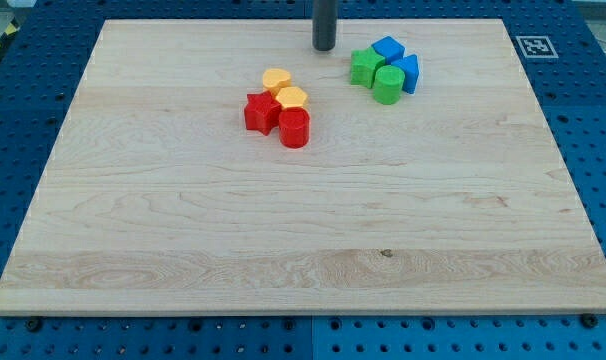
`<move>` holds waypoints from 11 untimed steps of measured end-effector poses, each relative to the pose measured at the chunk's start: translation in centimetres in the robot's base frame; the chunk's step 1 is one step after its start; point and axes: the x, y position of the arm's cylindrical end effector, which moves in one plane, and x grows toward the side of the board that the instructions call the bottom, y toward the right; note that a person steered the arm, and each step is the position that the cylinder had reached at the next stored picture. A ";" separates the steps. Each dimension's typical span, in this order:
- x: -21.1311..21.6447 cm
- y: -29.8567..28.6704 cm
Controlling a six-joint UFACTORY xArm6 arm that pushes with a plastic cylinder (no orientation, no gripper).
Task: Move the green star and blue cube away from each other
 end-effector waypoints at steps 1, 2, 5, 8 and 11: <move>0.0 0.3; 0.0 1.5; 4.4 5.8; 5.5 7.1; 5.2 8.0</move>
